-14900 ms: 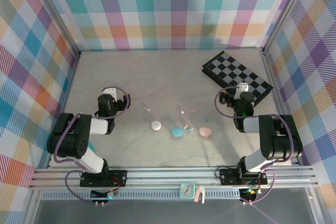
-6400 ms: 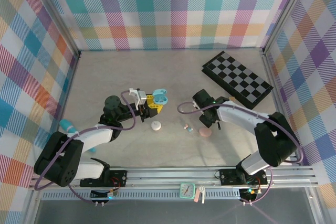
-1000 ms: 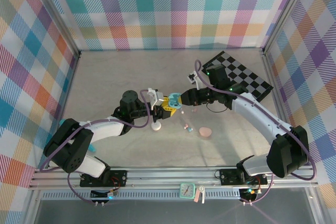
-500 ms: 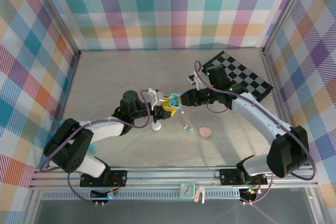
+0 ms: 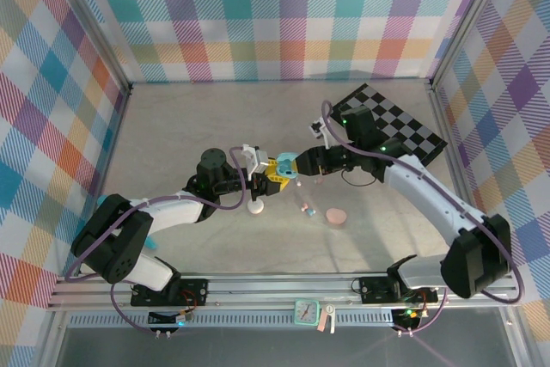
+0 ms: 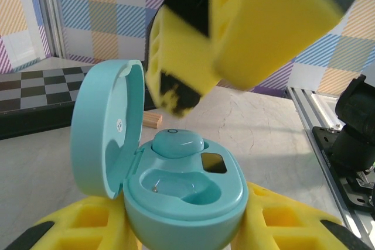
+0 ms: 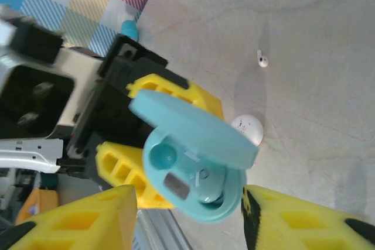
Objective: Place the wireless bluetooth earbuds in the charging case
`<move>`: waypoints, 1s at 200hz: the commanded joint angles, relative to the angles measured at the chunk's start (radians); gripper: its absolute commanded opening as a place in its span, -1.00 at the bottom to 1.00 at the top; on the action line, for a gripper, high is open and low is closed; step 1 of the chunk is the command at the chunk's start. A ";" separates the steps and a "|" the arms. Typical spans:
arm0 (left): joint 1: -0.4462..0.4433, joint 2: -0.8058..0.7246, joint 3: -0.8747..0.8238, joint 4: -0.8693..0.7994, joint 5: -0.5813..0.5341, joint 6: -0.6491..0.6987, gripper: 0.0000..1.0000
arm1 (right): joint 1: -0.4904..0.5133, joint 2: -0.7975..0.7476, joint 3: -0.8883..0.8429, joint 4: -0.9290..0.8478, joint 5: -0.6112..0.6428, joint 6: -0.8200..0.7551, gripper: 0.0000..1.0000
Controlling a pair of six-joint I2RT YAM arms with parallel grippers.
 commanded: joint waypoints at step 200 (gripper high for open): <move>0.292 -0.123 -0.097 0.077 0.031 -0.009 -0.30 | 0.303 0.116 -0.142 -0.211 0.739 -0.183 0.03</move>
